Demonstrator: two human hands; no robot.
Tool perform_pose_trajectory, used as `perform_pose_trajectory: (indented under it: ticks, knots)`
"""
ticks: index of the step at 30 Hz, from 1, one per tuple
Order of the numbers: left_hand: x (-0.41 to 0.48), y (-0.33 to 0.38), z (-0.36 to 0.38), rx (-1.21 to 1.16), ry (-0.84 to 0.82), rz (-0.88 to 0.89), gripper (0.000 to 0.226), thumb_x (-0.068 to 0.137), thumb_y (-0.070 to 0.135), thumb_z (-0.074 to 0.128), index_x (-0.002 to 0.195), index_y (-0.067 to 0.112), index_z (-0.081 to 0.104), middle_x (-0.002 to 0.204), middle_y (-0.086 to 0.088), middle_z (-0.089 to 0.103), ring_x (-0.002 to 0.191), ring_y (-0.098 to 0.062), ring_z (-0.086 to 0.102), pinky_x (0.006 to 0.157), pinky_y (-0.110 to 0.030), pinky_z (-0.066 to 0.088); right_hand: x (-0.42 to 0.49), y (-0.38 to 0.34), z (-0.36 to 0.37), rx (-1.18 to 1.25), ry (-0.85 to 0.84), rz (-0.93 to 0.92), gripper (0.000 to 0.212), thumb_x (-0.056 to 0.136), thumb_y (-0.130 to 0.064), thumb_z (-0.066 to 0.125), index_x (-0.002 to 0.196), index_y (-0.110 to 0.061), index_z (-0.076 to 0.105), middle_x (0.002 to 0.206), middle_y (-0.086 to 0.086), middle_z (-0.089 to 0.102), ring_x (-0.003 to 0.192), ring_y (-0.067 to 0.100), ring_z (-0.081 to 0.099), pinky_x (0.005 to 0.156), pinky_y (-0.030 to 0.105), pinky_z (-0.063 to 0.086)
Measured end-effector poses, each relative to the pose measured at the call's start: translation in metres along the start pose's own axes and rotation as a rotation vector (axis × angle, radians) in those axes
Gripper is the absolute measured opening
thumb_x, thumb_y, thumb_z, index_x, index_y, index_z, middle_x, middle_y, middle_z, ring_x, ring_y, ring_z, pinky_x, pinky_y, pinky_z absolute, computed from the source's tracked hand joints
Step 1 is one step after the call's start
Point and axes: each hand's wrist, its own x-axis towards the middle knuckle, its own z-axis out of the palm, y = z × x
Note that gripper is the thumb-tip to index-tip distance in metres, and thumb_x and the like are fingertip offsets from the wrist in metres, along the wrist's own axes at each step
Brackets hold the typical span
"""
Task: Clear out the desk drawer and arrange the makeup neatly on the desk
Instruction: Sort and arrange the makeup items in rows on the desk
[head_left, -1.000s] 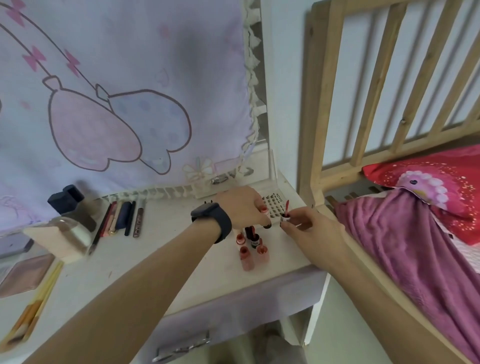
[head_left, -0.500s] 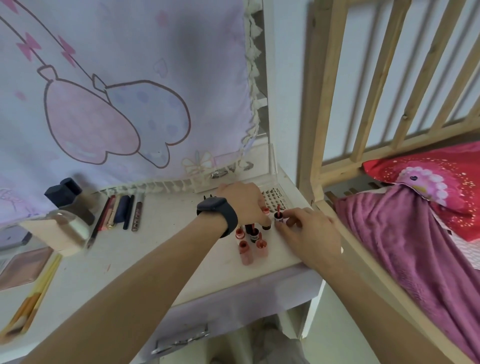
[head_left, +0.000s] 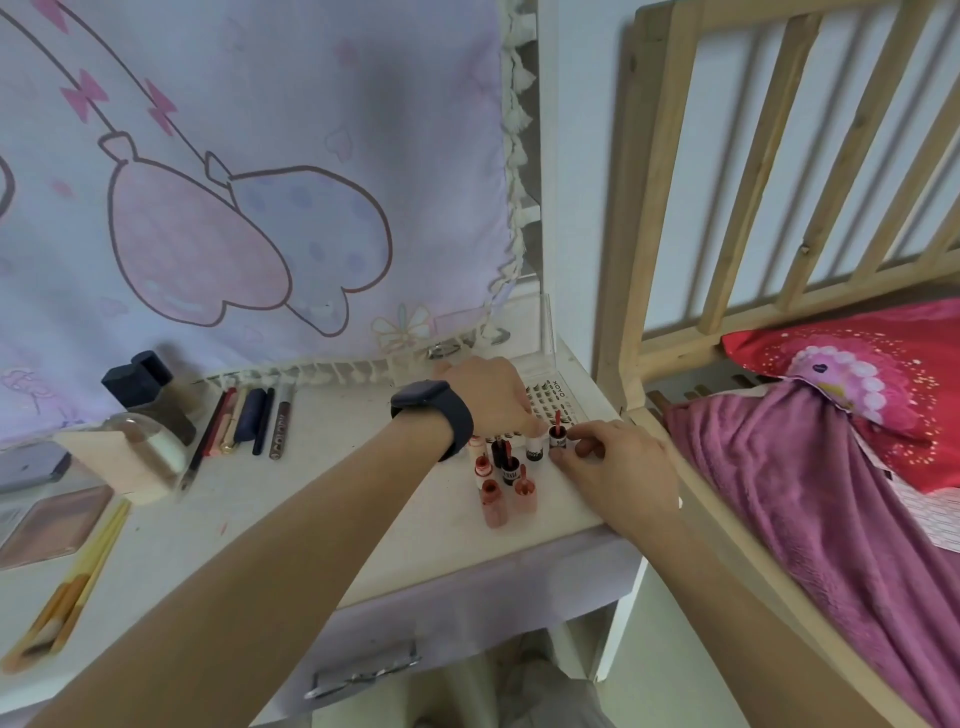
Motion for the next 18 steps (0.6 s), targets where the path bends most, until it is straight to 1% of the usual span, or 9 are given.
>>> perform_pose_trajectory:
  ticks: [2, 3, 5, 7, 8, 10, 13, 15, 18]
  knots:
    - [-0.006, -0.002, -0.009, -0.016, 0.043, -0.001, 0.041, 0.089, 0.052, 0.062, 0.077, 0.014, 0.067, 0.075, -0.004, 0.064, 0.070, -0.026, 0.059, 0.069, -0.033, 0.049, -0.001, -0.001, -0.003, 0.023, -0.016, 0.006, 0.026, 0.085, -0.052, 0.070, 0.105, -0.036, 0.073, 0.084, -0.020, 0.062, 0.087, 0.004, 0.054, 0.097, 0.040, 0.045]
    - [-0.009, -0.004, -0.013, -0.024, 0.065, -0.001, 0.039, 0.092, 0.051, 0.059, 0.078, 0.015, 0.064, 0.076, -0.004, 0.062, 0.071, -0.024, 0.057, 0.070, -0.033, 0.049, -0.002, -0.001, -0.006, 0.029, -0.033, 0.006, 0.026, 0.085, -0.050, 0.070, 0.107, -0.036, 0.073, 0.085, -0.020, 0.062, 0.088, 0.004, 0.055, 0.096, 0.038, 0.046]
    - [-0.023, -0.009, -0.022, -0.056, 0.115, -0.011, 0.037, 0.094, 0.051, 0.055, 0.086, 0.017, 0.069, 0.087, 0.001, 0.068, 0.080, -0.020, 0.063, 0.081, -0.038, 0.054, -0.009, -0.002, -0.012, 0.062, -0.057, -0.010, 0.024, 0.088, -0.047, 0.070, 0.108, -0.035, 0.072, 0.089, -0.019, 0.064, 0.087, 0.001, 0.057, 0.087, 0.026, 0.046]
    - [-0.043, -0.017, -0.029, -0.135, 0.188, -0.034, 0.034, 0.094, 0.052, 0.054, 0.103, 0.026, 0.073, 0.101, 0.007, 0.072, 0.092, -0.014, 0.066, 0.086, -0.035, 0.054, -0.022, -0.004, -0.020, 0.123, -0.046, -0.028, 0.013, 0.091, -0.042, 0.067, 0.103, -0.040, 0.070, 0.093, -0.021, 0.066, 0.087, -0.005, 0.058, 0.073, 0.011, 0.040]
    - [-0.054, -0.020, -0.030, -0.190, 0.239, -0.044, 0.032, 0.095, 0.052, 0.054, 0.109, 0.029, 0.072, 0.106, 0.010, 0.072, 0.097, -0.012, 0.065, 0.088, -0.033, 0.053, -0.032, -0.005, -0.023, 0.155, -0.030, -0.039, 0.008, 0.092, -0.039, 0.067, 0.099, -0.043, 0.067, 0.094, -0.022, 0.066, 0.088, -0.007, 0.058, 0.072, 0.008, 0.038]
    - [-0.081, -0.031, -0.028, -0.322, 0.361, -0.047, 0.025, 0.095, 0.050, 0.055, 0.108, 0.034, 0.071, 0.106, 0.018, 0.069, 0.098, -0.006, 0.063, 0.089, -0.030, 0.052, -0.054, -0.012, -0.026, 0.194, 0.010, -0.090, 0.013, 0.093, -0.032, 0.067, 0.096, -0.044, 0.067, 0.094, -0.026, 0.065, 0.091, -0.006, 0.059, 0.075, 0.007, 0.039]
    - [-0.123, -0.050, -0.010, -0.545, 0.537, -0.080, 0.012, 0.094, 0.045, 0.058, 0.100, 0.041, 0.068, 0.095, 0.028, 0.066, 0.091, 0.008, 0.059, 0.080, -0.018, 0.047, -0.089, -0.029, -0.022, 0.249, 0.000, -0.154, 0.022, 0.092, -0.028, 0.066, 0.096, -0.050, 0.065, 0.095, -0.035, 0.062, 0.100, -0.010, 0.056, 0.080, 0.000, 0.036]
    - [-0.151, -0.064, 0.012, -0.612, 0.618, -0.125, 0.011, 0.094, 0.041, 0.060, 0.100, 0.040, 0.069, 0.094, 0.026, 0.067, 0.089, 0.006, 0.060, 0.078, -0.019, 0.048, -0.110, -0.044, -0.012, 0.287, -0.050, -0.203, 0.026, 0.094, -0.025, 0.067, 0.097, -0.051, 0.062, 0.099, -0.038, 0.059, 0.104, -0.009, 0.056, 0.086, 0.001, 0.035]
    - [-0.185, -0.086, 0.047, -0.592, 0.627, -0.194, 0.012, 0.095, 0.037, 0.061, 0.103, 0.040, 0.069, 0.095, 0.026, 0.067, 0.091, 0.002, 0.060, 0.080, -0.023, 0.049, -0.131, -0.067, 0.006, 0.292, -0.110, -0.286, 0.018, 0.095, -0.025, 0.066, 0.102, -0.042, 0.067, 0.106, -0.030, 0.062, 0.103, -0.004, 0.057, 0.088, 0.007, 0.040]
